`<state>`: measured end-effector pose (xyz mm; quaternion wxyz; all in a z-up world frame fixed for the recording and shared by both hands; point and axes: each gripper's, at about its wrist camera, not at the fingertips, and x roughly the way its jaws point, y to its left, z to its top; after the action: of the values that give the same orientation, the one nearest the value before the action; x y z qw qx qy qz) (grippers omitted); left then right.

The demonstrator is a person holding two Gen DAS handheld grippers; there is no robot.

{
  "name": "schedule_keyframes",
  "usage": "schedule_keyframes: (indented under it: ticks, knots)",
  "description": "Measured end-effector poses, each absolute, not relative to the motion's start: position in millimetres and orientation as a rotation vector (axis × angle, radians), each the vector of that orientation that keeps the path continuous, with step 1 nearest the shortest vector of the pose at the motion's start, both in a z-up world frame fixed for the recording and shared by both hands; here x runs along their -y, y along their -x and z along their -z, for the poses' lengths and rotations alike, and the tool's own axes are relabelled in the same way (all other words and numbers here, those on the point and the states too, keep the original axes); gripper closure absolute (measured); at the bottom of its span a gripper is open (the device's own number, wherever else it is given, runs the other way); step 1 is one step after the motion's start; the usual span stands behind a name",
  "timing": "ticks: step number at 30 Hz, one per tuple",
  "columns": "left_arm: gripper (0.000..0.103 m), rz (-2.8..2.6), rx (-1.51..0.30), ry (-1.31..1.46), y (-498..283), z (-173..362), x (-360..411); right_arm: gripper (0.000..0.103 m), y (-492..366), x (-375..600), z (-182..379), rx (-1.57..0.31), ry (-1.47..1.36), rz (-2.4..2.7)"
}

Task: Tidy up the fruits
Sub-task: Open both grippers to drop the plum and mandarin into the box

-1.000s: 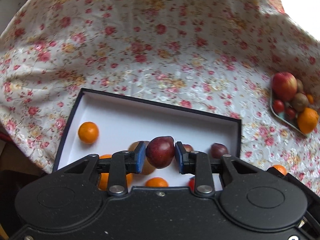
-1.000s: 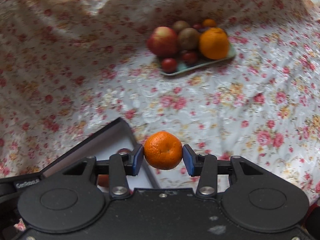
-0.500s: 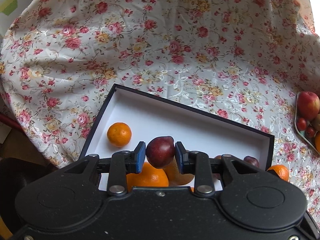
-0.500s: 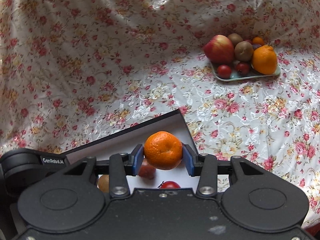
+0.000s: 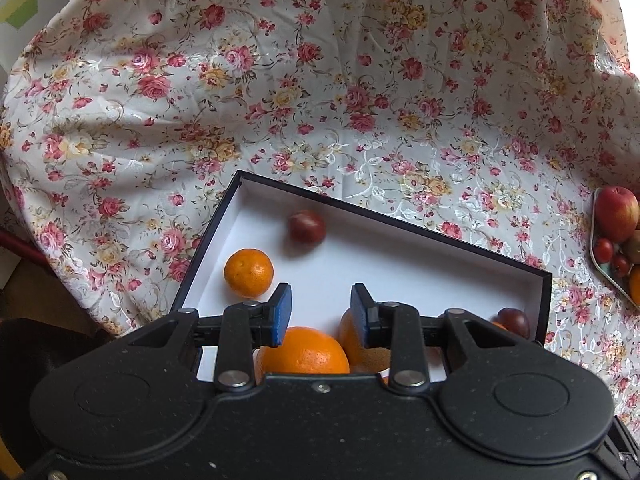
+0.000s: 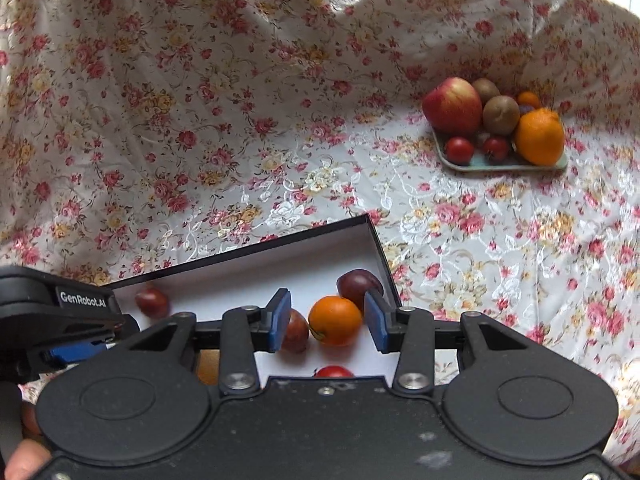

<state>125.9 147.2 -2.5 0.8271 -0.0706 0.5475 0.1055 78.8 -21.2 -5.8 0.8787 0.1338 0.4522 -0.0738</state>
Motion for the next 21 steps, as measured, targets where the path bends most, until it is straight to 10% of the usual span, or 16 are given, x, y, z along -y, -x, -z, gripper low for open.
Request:
schedule_keyframes:
  ticks: [21]
  knots:
    - [0.06, -0.193, -1.054, 0.046, -66.4, -21.1, -124.7, 0.059, -40.3, 39.1, -8.5, -0.934, -0.196, 0.159]
